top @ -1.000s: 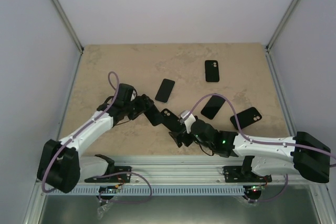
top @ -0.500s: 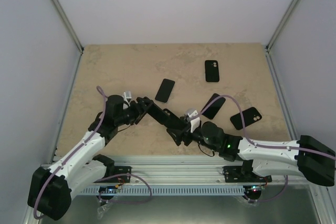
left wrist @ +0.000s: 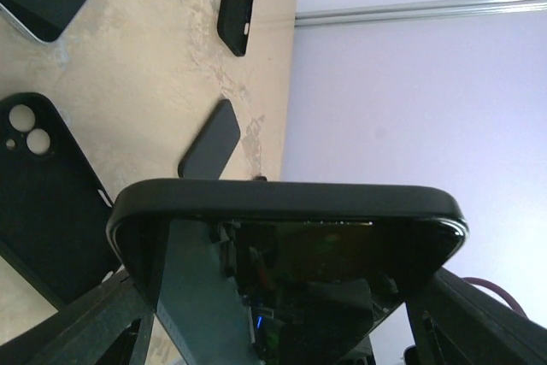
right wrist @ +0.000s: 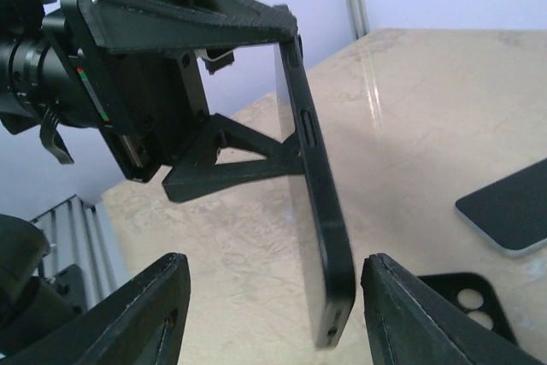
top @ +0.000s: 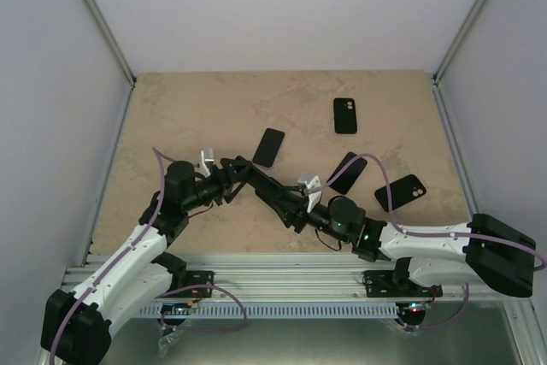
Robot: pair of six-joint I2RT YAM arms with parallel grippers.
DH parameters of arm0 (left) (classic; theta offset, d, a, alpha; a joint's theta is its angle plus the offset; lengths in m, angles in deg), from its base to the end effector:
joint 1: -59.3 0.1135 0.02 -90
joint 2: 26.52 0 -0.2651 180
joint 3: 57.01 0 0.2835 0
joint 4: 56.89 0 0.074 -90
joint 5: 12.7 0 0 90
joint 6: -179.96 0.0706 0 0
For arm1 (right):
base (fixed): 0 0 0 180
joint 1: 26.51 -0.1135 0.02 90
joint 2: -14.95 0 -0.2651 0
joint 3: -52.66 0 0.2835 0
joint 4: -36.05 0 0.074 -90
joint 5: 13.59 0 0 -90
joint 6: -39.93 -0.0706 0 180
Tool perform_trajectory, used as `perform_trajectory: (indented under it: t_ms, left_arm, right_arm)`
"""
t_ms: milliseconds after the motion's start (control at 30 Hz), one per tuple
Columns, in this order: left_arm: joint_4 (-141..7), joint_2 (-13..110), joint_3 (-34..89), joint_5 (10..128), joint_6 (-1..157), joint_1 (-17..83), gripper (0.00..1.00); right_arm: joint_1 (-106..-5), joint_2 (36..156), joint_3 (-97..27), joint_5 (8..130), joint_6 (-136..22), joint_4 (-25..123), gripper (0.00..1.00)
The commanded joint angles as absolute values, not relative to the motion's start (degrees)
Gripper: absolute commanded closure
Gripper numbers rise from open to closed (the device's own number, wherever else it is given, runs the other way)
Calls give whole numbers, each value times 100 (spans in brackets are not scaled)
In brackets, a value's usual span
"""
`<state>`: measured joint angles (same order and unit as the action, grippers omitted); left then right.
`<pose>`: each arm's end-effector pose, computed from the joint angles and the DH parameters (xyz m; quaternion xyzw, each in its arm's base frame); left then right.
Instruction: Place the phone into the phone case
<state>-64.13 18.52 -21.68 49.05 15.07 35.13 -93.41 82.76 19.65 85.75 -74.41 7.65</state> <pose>0.2075 -0.1297 0.2136 -0.2025 0.7664 -0.5664 0.2254 0.1265 0.2673 0.1812 -0.2191 0.7120 0.4324 0.5080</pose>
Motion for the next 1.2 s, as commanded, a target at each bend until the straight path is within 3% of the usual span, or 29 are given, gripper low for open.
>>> perform_trajectory:
  t_ms: [0,233,533,700,967,1167]
  left_arm:
    - [-5872,1766,-2189,4714,1213,3345,61]
    - [-5515,1804,-2252,4775,911,3122,61]
    - [-5253,1785,-2352,4817,684,3011,61]
    - [-5302,1714,-2387,4871,694,2994,59]
    - [-5843,1723,-2234,5135,1266,2996,35]
    - [-7326,1987,-1461,5609,2777,2999,18]
  right_arm:
    - [-9230,8434,2052,8416,-7220,-61,46]
    - [-9143,8666,2067,8146,-7134,-513,66]
    - [-9079,8852,2167,7984,-7240,-847,79]
    - [-9054,8849,2253,7932,-7306,-948,98]
    - [-9003,8481,2421,7862,-7511,-876,99]
    - [-8879,7951,2438,7893,-7755,-119,100]
